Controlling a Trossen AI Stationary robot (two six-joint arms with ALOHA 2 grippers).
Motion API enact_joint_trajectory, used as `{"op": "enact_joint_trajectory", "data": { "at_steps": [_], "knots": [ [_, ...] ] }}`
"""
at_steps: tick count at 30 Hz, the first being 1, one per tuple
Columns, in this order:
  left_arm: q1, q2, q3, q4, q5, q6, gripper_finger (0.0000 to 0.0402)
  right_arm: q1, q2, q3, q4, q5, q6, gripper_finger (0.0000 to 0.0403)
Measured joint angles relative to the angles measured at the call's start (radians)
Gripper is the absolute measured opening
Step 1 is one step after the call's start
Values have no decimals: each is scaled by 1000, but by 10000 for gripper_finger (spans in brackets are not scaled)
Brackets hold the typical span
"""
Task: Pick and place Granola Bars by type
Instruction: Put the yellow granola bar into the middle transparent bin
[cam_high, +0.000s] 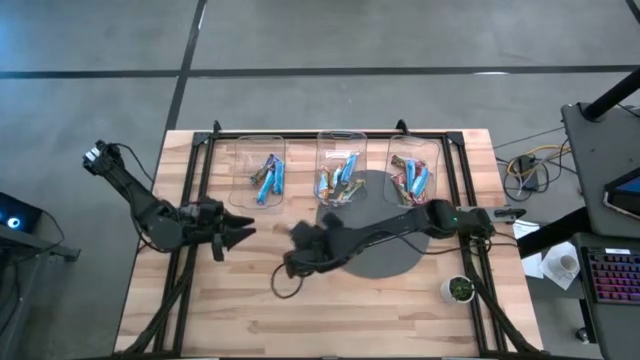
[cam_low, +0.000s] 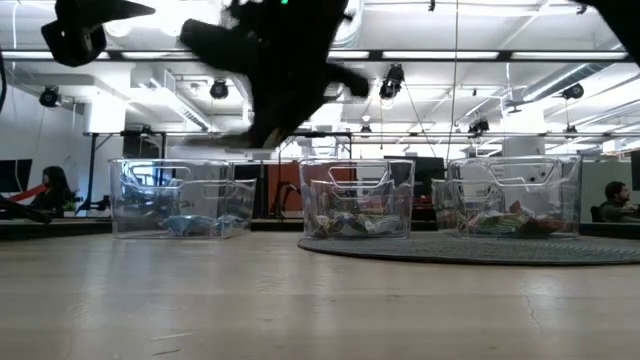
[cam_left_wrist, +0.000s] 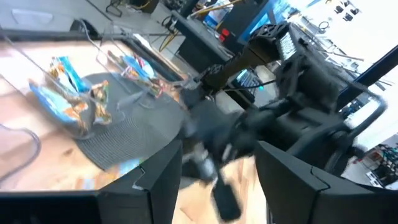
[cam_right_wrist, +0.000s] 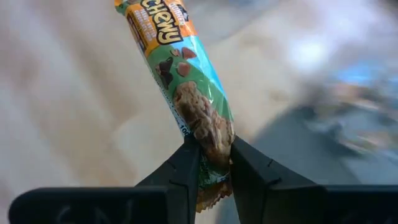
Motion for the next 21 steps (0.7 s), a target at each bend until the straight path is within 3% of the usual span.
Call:
{"op": "enact_joint_trajectory", "data": {
  "at_steps": [6,10,15,21],
  "knots": [
    [0,-38,0,-1,-11,62,186,6,-96,-5,-300,266,532,63],
    [0,-43,0,-2,-16,81,186,-43,-144,-44,-484,309,735,63],
    [0,-43,-1,-14,-19,85,186,-135,-223,-147,-487,309,751,63],
    [1,-43,-1,-16,-23,85,186,-294,-347,-342,-241,259,529,63]
  ]
}}
